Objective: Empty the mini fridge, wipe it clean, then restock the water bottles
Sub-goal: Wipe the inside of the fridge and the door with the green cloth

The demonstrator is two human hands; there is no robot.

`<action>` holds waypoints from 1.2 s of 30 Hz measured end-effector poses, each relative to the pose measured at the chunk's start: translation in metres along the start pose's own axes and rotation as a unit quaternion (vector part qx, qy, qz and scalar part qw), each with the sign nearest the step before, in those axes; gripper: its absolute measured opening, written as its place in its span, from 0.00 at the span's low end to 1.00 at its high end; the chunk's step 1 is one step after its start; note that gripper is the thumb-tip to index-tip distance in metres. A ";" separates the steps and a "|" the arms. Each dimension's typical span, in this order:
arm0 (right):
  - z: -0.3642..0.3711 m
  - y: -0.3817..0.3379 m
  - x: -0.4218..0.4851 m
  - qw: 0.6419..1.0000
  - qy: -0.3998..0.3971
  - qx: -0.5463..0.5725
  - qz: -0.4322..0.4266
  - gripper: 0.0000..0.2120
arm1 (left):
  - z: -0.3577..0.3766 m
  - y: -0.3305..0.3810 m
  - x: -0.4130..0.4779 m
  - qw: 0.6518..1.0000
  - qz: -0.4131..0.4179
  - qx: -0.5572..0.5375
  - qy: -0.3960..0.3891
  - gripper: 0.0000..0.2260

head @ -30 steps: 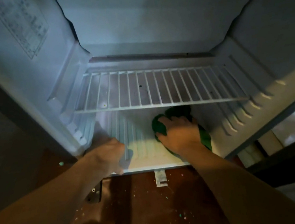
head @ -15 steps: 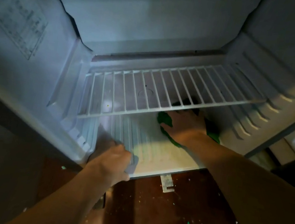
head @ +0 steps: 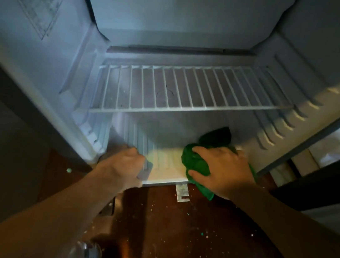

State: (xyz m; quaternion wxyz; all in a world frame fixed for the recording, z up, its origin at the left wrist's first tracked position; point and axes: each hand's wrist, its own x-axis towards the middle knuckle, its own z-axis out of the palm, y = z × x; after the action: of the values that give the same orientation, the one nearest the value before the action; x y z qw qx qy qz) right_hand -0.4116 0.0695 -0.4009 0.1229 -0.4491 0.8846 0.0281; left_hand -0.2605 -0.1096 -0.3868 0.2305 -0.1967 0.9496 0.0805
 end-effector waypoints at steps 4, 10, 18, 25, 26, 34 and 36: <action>0.005 0.001 0.008 1.000 0.018 0.022 0.013 0.32 | 0.002 -0.001 -0.001 1.000 0.004 -0.013 0.002 0.24; 0.009 0.001 0.061 0.996 0.072 0.013 0.046 0.30 | 0.006 -0.005 0.002 1.000 0.026 -0.009 0.013 0.23; 0.003 -0.055 0.132 0.984 0.143 0.045 0.097 0.20 | 0.007 -0.006 0.004 0.999 0.041 -0.003 0.024 0.21; 0.007 -0.053 0.067 0.991 0.127 -0.026 -0.027 0.17 | 0.003 -0.002 0.000 0.999 0.022 0.007 0.024 0.22; 0.009 -0.051 0.049 0.991 0.117 -0.034 -0.046 0.17 | 0.004 -0.001 -0.002 0.999 0.017 0.009 0.027 0.22; 0.012 -0.054 0.044 0.991 0.110 -0.053 -0.051 0.14 | 0.012 -0.003 -0.001 0.998 0.035 0.012 0.052 0.22; 0.011 -0.058 0.074 0.988 0.145 -0.045 -0.022 0.13 | 0.014 -0.006 0.002 0.997 0.045 0.020 0.052 0.21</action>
State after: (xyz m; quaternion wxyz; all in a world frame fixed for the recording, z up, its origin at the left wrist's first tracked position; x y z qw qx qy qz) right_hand -0.4051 -0.0215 -0.4263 -0.0265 -0.4730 0.8806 0.0000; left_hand -0.2536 -0.1123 -0.4003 0.1810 -0.1531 0.9695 0.0615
